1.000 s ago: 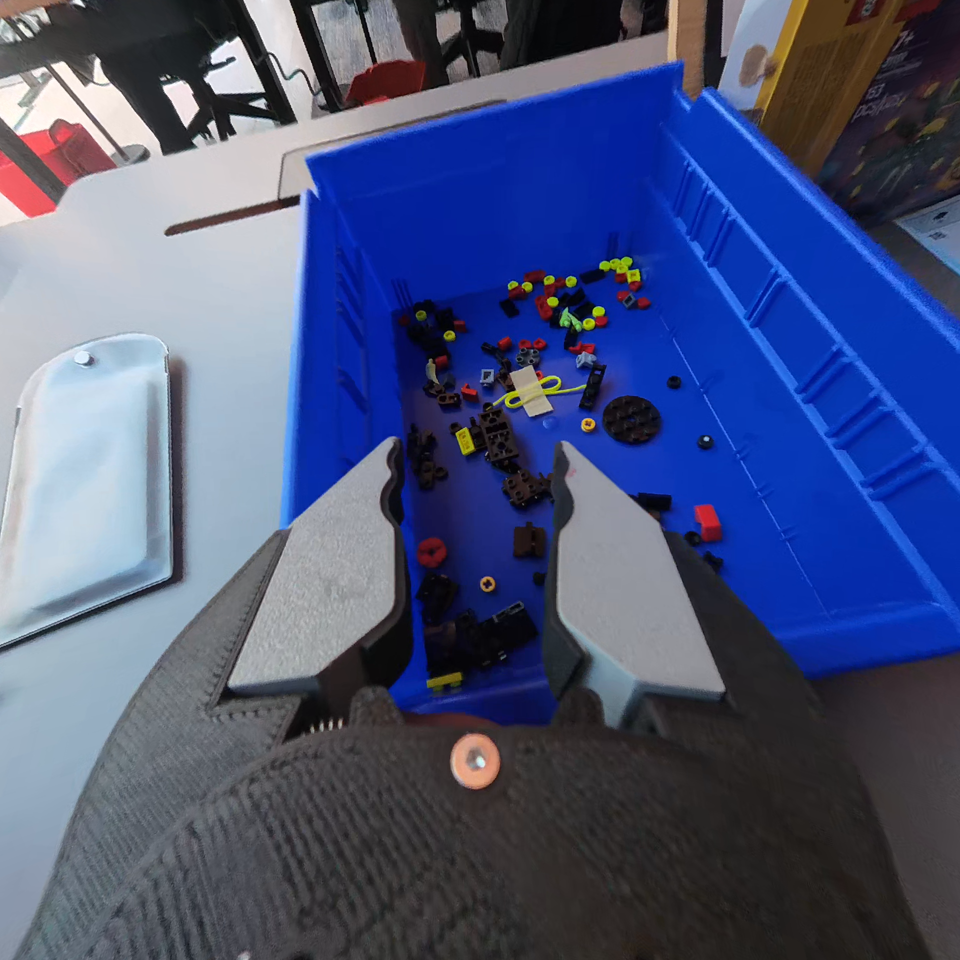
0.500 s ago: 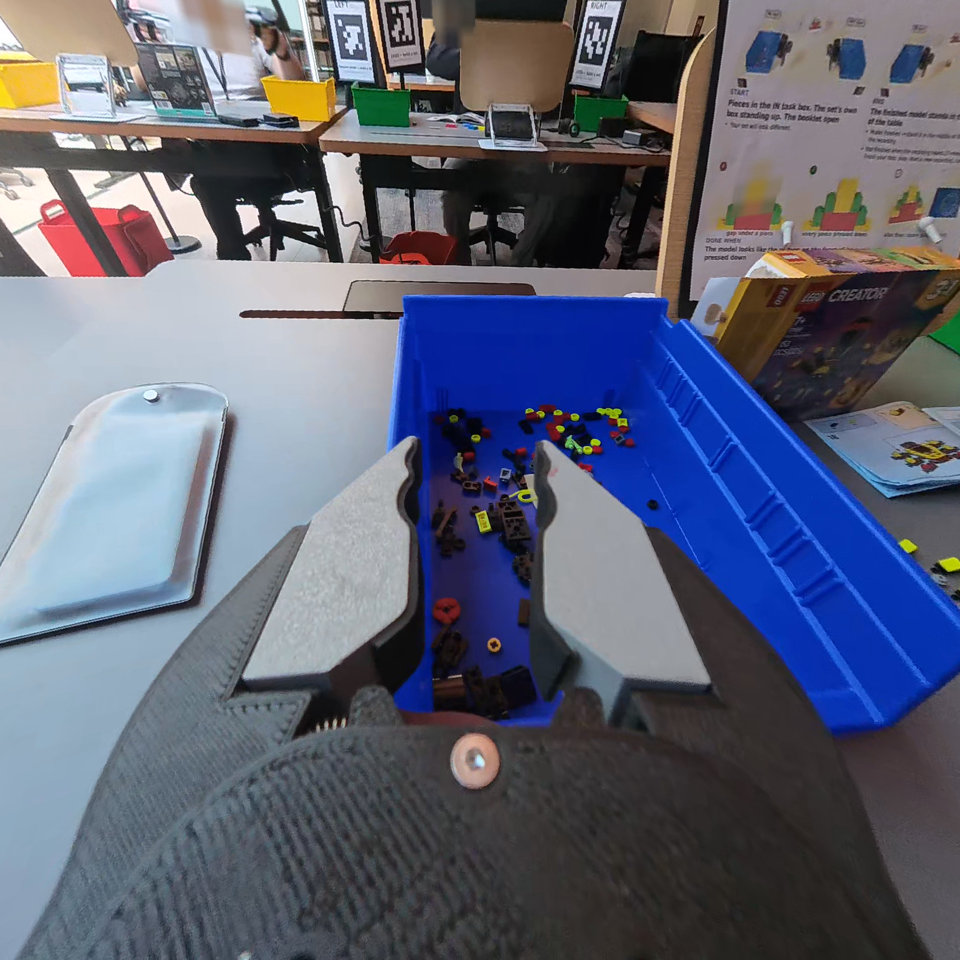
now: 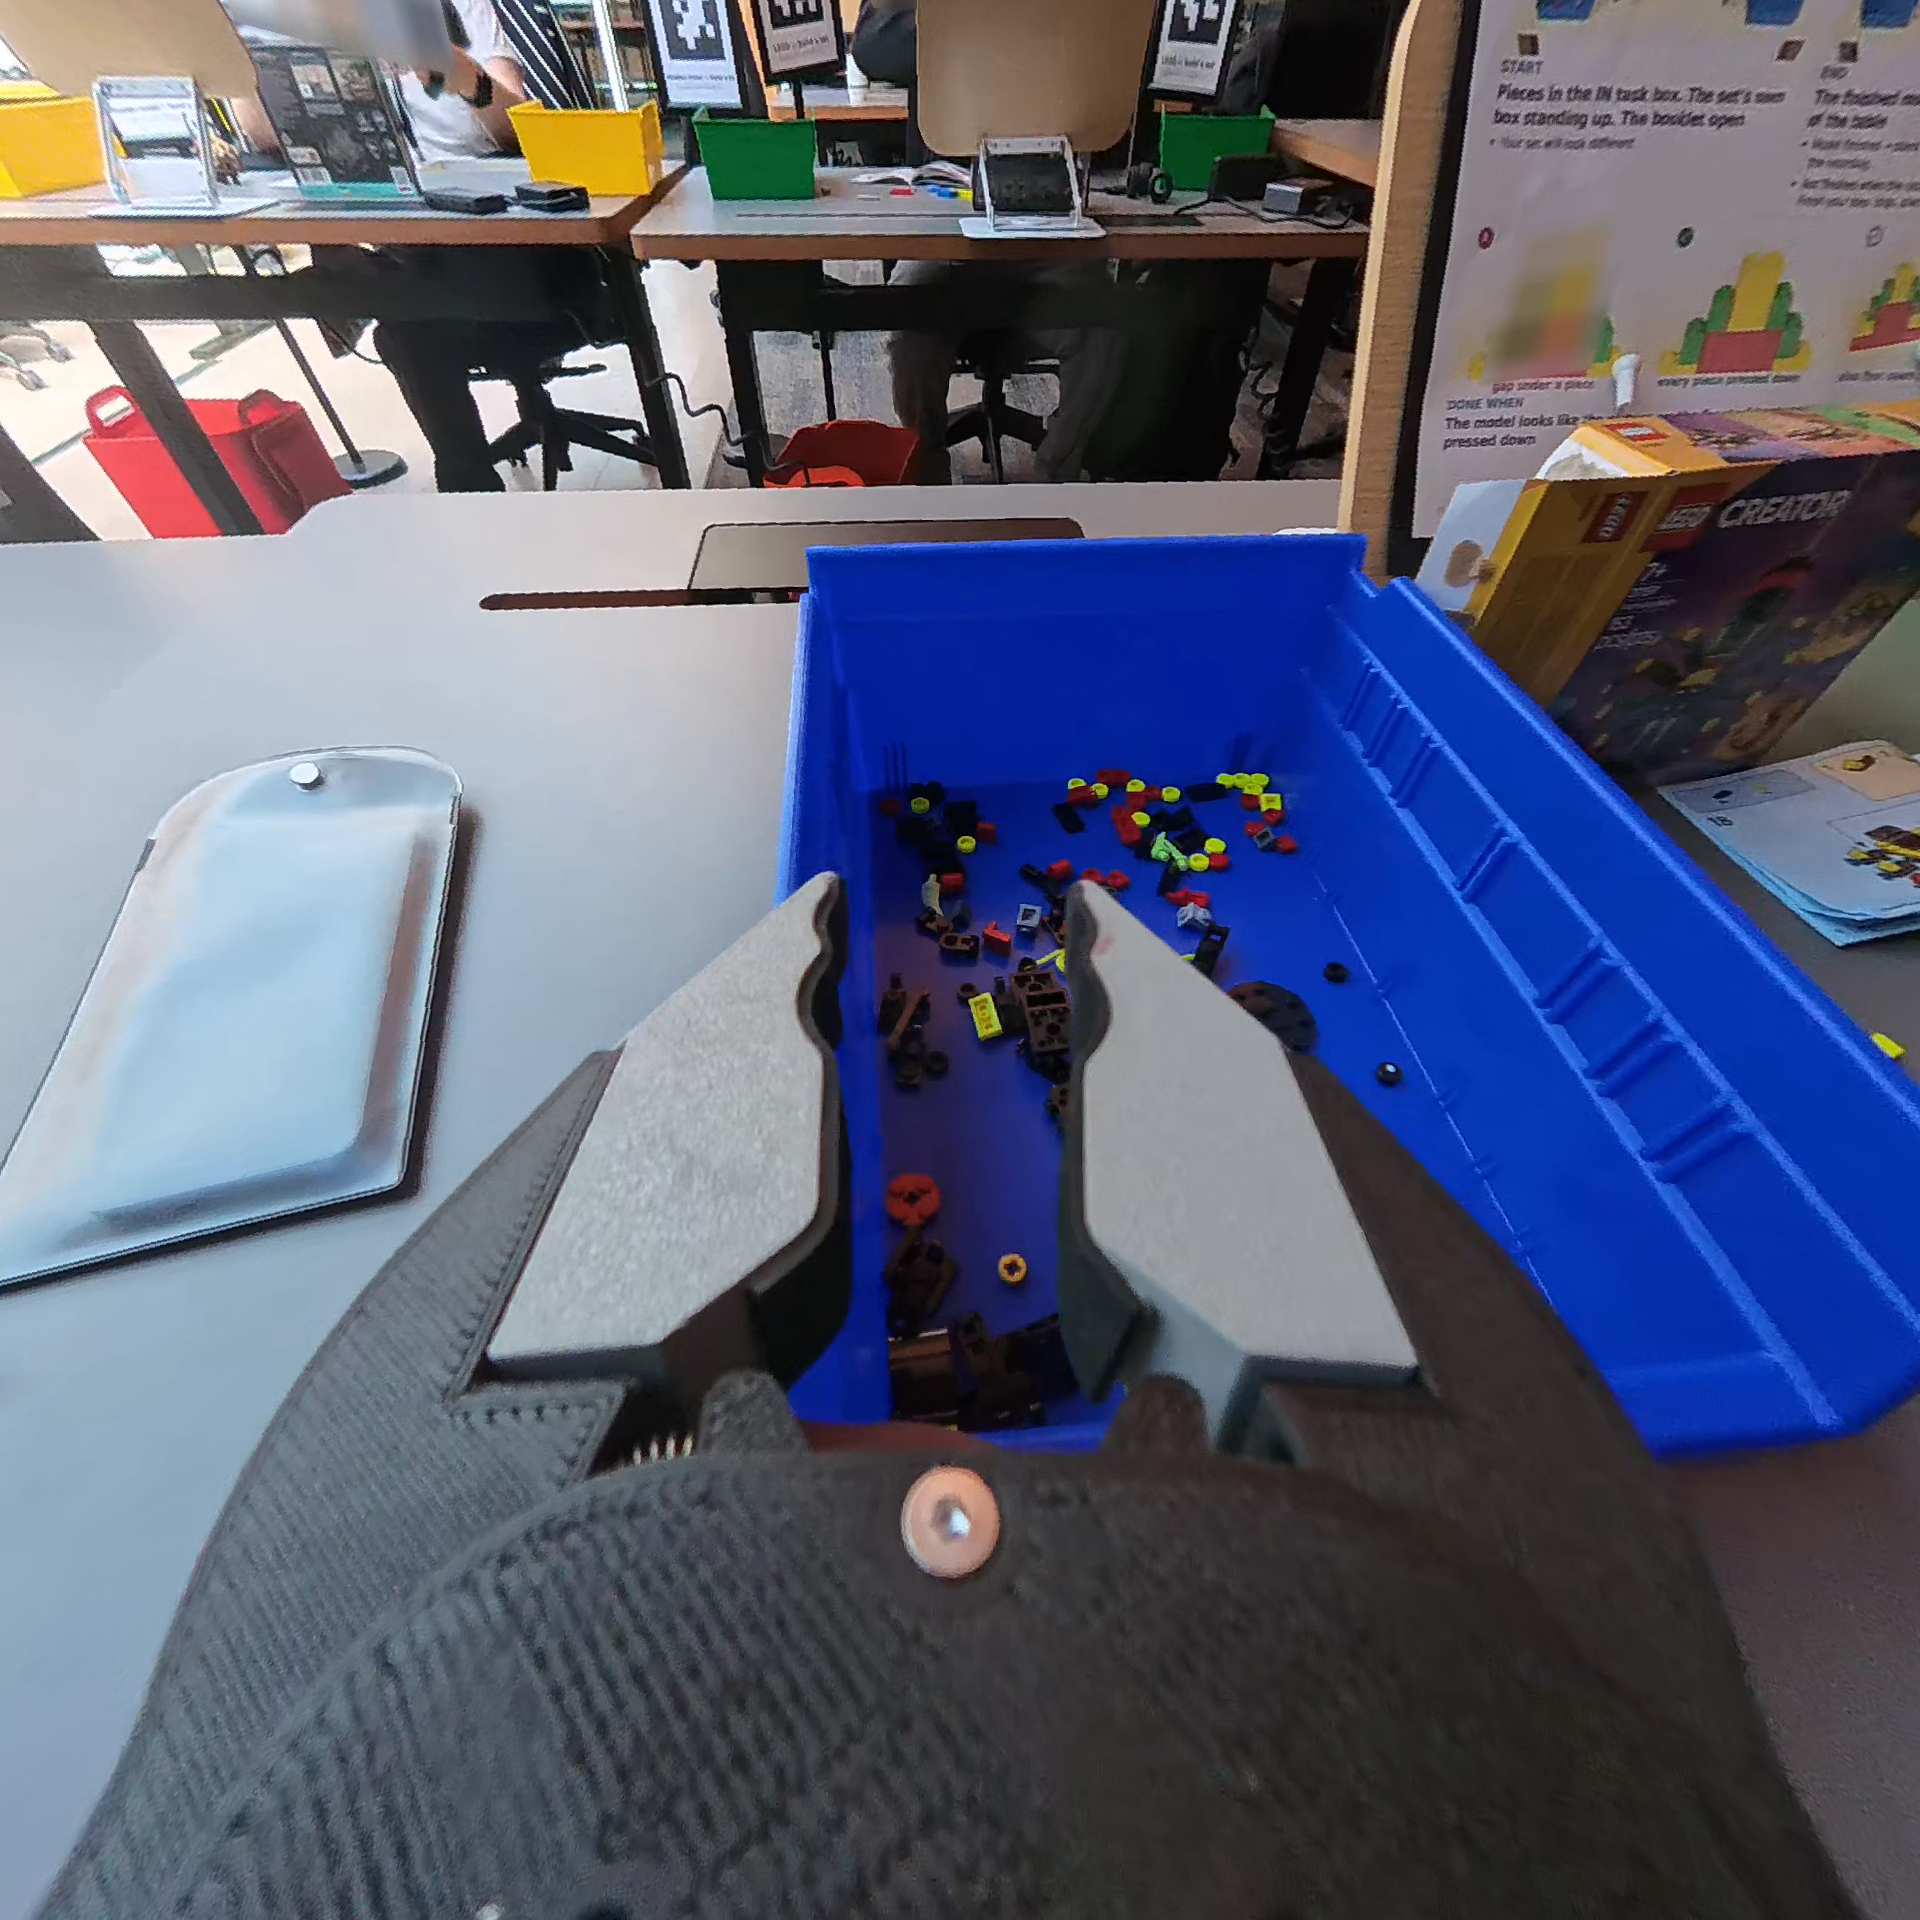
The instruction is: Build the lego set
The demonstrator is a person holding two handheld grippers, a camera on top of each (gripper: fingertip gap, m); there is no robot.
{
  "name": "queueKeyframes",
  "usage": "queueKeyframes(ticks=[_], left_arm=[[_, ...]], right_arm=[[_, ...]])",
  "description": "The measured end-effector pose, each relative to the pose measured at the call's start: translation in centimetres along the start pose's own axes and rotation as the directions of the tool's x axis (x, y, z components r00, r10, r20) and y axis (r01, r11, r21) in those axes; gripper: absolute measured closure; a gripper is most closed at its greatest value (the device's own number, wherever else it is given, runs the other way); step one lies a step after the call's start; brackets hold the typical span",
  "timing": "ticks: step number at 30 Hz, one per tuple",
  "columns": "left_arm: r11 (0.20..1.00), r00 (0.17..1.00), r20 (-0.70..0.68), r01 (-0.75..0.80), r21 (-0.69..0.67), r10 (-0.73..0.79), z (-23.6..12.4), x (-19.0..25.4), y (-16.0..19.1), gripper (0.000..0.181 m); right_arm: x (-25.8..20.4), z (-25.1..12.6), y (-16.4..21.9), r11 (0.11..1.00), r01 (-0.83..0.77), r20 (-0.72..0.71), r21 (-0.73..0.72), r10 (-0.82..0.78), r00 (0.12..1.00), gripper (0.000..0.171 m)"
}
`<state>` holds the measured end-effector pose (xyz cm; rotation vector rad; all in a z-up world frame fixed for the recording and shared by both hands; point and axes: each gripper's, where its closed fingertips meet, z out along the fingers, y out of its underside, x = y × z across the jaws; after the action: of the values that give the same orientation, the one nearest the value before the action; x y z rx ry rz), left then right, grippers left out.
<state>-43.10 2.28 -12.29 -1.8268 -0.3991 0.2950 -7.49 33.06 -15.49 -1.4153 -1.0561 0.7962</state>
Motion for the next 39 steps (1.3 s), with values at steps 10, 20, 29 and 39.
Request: queueKeyframes(ticks=[10,20,29,39], left_arm=[[0.999,0.999,-0.002,-0.035,-0.016,0.035,0.34,0.47,0.38,0.14],[0.998,0.998,0.002,-0.066,-0.015,0.066,0.29,0.68,0.33,0.14],[0.998,0.998,0.007,-0.07,-0.007,0.07,0.18,0.53,0.17,0.14],[0.998,0.998,0.007,-0.06,-0.008,0.06,0.04,0.28,0.13,0.14]], right_arm=[[-0.06,0.06,0.06,1.0,-0.001,0.003,-0.003,0.001,1.0,0.162],[-0.23,0.1,0.08,1.0,0.005,0.01,-0.006,-0.005,1.0,0.163],[-0.22,0.13,0.16,1.0,0.007,0.011,-0.01,-0.007,1.0,0.164],[-0.29,0.17,0.25,1.0,0.008,0.017,-0.015,-0.008,1.0,0.164]])
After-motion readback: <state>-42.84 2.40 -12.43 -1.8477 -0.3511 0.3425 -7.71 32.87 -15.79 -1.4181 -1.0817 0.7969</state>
